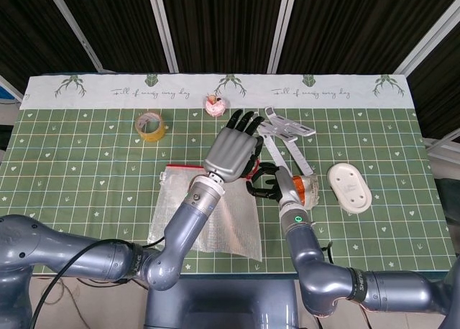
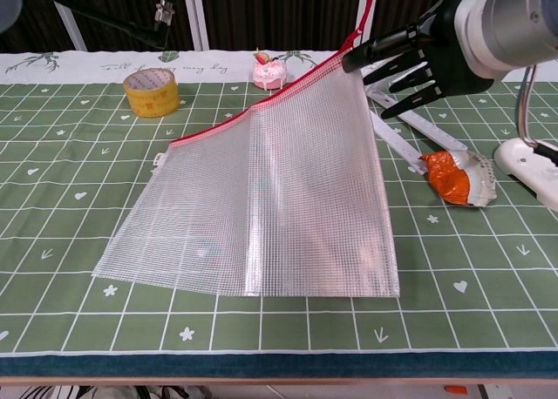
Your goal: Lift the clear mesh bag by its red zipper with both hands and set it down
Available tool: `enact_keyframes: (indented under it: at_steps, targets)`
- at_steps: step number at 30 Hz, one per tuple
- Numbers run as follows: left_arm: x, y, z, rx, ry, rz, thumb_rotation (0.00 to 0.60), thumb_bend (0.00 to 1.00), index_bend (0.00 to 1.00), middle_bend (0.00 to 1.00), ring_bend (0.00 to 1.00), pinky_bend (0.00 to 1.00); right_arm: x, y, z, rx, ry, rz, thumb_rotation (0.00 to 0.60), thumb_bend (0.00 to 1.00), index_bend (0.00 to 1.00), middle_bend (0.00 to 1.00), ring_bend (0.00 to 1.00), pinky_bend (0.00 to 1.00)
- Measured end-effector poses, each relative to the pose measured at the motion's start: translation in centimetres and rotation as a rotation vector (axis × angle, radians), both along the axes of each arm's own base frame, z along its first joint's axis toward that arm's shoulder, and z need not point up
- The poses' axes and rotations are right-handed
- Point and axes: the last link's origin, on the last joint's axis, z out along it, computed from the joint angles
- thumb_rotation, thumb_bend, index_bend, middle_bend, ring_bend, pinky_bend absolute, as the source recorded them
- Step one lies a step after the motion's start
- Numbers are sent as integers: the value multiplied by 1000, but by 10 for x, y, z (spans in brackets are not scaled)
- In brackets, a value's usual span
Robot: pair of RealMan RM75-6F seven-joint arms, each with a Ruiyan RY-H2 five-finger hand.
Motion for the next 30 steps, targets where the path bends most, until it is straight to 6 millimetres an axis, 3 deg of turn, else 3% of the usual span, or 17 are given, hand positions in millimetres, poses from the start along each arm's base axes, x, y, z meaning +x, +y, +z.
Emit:
enact_keyframes:
  at_steps: [17, 30]
  targets:
    - [-32, 5, 7, -1, 23, 39, 600, 393, 583, 110, 0, 0, 2, 1, 13, -6, -48, -8, 600, 530, 650, 201, 13, 207]
    - [-53, 16, 8, 11, 49, 82, 600, 393, 584, 110, 0, 0, 19, 1, 26, -15, -120, 20, 600, 532, 655, 204, 13, 207]
